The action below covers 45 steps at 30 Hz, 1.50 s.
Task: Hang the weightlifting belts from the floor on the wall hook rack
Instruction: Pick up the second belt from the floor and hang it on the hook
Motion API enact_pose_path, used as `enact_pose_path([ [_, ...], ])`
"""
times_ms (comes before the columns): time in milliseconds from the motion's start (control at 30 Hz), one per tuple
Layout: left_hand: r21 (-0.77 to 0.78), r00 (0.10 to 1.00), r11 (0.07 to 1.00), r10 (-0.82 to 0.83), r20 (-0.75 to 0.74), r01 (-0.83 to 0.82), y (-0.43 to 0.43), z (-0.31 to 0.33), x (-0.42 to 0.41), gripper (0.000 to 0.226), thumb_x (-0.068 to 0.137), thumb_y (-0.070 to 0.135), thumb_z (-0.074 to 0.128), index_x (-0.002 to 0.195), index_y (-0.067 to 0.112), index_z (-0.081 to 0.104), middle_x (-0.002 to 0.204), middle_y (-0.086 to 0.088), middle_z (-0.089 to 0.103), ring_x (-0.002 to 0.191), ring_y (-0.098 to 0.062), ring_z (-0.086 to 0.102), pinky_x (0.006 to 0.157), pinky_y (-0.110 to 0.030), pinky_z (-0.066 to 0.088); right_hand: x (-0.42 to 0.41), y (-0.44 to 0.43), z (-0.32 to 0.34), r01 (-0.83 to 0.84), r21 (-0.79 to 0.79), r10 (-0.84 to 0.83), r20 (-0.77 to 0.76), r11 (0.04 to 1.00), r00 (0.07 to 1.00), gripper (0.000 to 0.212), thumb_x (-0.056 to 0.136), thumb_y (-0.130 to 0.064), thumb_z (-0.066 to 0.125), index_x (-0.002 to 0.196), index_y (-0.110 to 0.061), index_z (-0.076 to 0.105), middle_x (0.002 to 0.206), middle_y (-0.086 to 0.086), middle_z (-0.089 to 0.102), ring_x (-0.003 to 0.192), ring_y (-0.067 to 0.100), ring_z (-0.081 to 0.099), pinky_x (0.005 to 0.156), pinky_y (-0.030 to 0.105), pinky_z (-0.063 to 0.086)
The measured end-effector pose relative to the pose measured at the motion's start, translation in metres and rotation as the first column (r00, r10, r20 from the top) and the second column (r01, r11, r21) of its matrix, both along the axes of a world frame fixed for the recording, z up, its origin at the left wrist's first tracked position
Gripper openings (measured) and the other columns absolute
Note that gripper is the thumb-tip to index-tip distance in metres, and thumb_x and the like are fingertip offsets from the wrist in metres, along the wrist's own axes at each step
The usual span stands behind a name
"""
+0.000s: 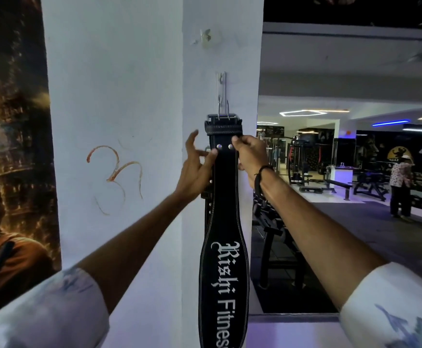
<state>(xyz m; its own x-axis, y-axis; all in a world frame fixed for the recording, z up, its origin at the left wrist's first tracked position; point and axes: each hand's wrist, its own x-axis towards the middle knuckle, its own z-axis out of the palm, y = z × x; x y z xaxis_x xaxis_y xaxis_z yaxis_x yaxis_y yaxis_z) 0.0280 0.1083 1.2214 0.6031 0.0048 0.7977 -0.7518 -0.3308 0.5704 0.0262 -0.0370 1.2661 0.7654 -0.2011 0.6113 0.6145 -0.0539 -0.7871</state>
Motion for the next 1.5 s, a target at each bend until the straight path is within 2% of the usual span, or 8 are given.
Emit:
enact_pose_path([
  [133,0.061,0.988,0.988,-0.144,0.053,0.141,-0.002,0.035,0.007,0.067,0.098,0.008,0.047,0.153,0.027,0.014,0.12,-0.008,0.061,0.082,-0.011,0.066,0.068,-0.025,0.057,0.009,-0.004,-0.013,0.032,-0.059,-0.034,-0.024,0.998,0.999,0.02,0.09,-0.024,0.063,0.094,-0.007,0.071,0.078,0.001,0.069,0.067,0.012,0.061,0.063,0.028,0.049],
  [233,0.096,0.977,0.973,-0.205,-0.065,0.21,-0.003,0.032,0.007,0.062,0.1,-0.001,0.043,0.153,0.022,0.02,0.118,-0.004,0.056,0.084,-0.007,0.061,0.07,-0.025,0.056,0.016,-0.008,-0.022,0.044,-0.057,-0.046,-0.037,0.997,0.998,0.014,0.08,-0.026,0.073,0.089,-0.016,0.07,0.084,0.0,0.073,0.085,0.02,0.071,0.082,0.04,0.059],
  [467,0.081,0.964,0.969,-0.22,-0.151,0.234,-0.006,0.024,0.015,0.051,0.095,-0.011,0.043,0.14,0.014,0.036,0.104,0.004,0.058,0.079,-0.011,0.06,0.068,-0.035,0.058,0.021,-0.014,-0.021,0.002,-0.054,-0.001,0.021,0.999,1.0,0.073,0.067,-0.018,0.078,0.122,-0.04,0.037,0.105,-0.003,0.066,0.091,0.016,0.068,0.083,0.046,0.059],
  [667,0.07,0.966,0.973,-0.205,-0.16,0.218,-0.005,0.021,0.032,0.052,0.094,-0.013,0.041,0.137,0.016,0.038,0.105,0.0,0.058,0.083,-0.018,0.062,0.073,-0.049,0.06,0.031,-0.021,-0.015,0.05,-0.336,0.019,0.199,0.941,0.98,0.039,0.086,-0.028,0.069,0.123,-0.036,0.061,0.115,-0.007,0.062,0.111,0.01,0.057,0.094,0.037,0.053],
  [900,0.079,0.978,0.979,-0.176,-0.108,0.185,-0.003,0.037,0.066,0.054,0.088,-0.015,0.042,0.131,0.017,0.044,0.102,0.002,0.06,0.083,-0.02,0.064,0.069,-0.043,0.06,0.066,-0.005,0.002,0.151,-0.192,-0.109,0.209,0.97,0.972,0.028,0.083,-0.027,0.074,0.11,-0.023,0.072,0.097,-0.008,0.068,0.088,0.003,0.061,0.071,0.006,0.045],
  [1133,0.061,0.995,0.994,-0.091,0.027,0.089,-0.004,0.059,0.12,0.056,0.075,-0.02,0.047,0.118,0.015,0.054,0.099,0.005,0.064,0.078,-0.023,0.067,0.062,-0.028,0.057,0.117,0.013,0.029,0.178,-0.073,-0.171,0.097,0.981,0.981,0.014,0.082,-0.023,0.073,0.096,-0.022,0.072,0.079,-0.016,0.062,0.082,0.011,0.063,0.077,0.027,0.054],
  [1267,0.058,0.995,0.997,-0.063,0.083,0.058,-0.008,0.066,0.151,0.058,0.072,-0.017,0.051,0.119,0.016,0.057,0.099,0.008,0.065,0.086,-0.022,0.068,0.072,-0.035,0.06,0.141,0.014,0.039,0.265,-0.09,-0.254,0.119,0.96,0.96,0.014,0.083,-0.029,0.073,0.096,-0.022,0.071,0.074,-0.019,0.059,0.077,0.01,0.06,0.07,0.024,0.048],
  [1500,-0.013,0.995,0.995,-0.097,-0.014,0.096,-0.006,0.071,0.172,0.057,0.076,-0.017,0.051,0.124,0.014,0.057,0.099,0.003,0.064,0.074,-0.014,0.065,0.057,-0.02,0.054,0.167,0.013,0.05,0.313,-0.147,-0.305,0.08,0.938,0.949,0.015,0.083,-0.035,0.072,0.093,-0.023,0.074,0.071,-0.012,0.061,0.077,0.015,0.063,0.073,0.031,0.055],
])
